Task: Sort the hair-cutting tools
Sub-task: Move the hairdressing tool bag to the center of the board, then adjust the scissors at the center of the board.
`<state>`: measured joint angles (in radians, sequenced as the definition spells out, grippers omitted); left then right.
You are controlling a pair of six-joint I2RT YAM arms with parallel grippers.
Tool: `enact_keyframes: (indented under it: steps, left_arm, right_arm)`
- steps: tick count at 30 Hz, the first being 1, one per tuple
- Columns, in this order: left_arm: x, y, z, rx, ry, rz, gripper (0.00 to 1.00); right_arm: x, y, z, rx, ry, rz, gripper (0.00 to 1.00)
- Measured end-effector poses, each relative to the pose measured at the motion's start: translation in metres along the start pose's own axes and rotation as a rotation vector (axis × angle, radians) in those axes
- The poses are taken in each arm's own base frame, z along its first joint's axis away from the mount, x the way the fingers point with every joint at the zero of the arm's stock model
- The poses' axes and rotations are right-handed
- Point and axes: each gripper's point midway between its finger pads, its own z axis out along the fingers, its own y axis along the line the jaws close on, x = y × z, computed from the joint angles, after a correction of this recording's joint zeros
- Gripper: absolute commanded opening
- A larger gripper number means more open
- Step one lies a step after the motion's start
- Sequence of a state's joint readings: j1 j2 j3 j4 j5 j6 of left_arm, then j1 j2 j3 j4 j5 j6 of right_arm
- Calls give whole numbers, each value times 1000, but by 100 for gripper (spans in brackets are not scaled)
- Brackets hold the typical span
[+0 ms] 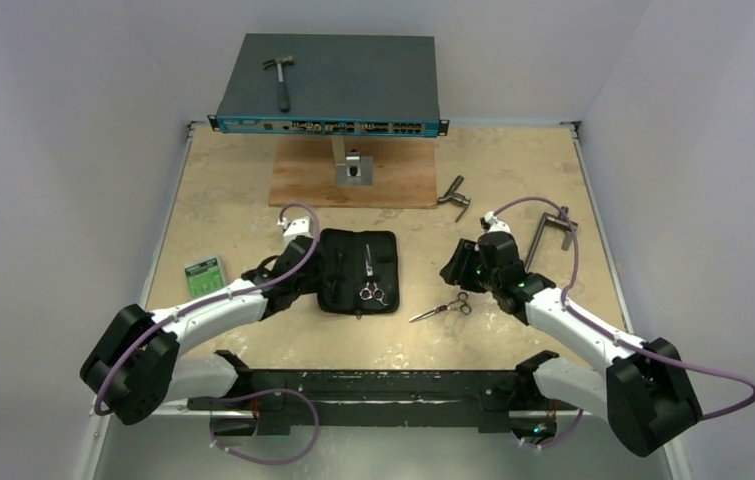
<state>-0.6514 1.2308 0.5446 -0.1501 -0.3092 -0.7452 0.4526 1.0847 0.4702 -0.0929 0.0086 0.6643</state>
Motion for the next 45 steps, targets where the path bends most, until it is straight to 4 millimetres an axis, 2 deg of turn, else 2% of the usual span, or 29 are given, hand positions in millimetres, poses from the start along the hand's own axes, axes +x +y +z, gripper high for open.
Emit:
enact_keyframes:
  steps: [5, 13, 20, 27, 34, 45]
  left_arm:
    - [-5, -8, 1, 35, -12, -2, 0]
    - [-8, -11, -1, 62, -38, -12, 0]
    - [-4, -8, -2, 82, -63, -22, 0]
    - [-1, -6, -1, 95, -79, -29, 0]
    - [-2, -9, 0, 112, -85, -27, 0]
    - [-2, -9, -1, 116, -83, -17, 0]
  right_arm:
    - [-5, 10, -12, 3, 8, -15, 48]
    - [36, 15, -28, 37, 131, -5, 48]
    - [48, 7, -36, 65, 143, 98, 48]
    - [70, -7, -30, 118, 206, 173, 48]
    - [80, -12, -18, 159, 244, 193, 48]
    - [69, 3, 2, 129, 219, 202, 48]
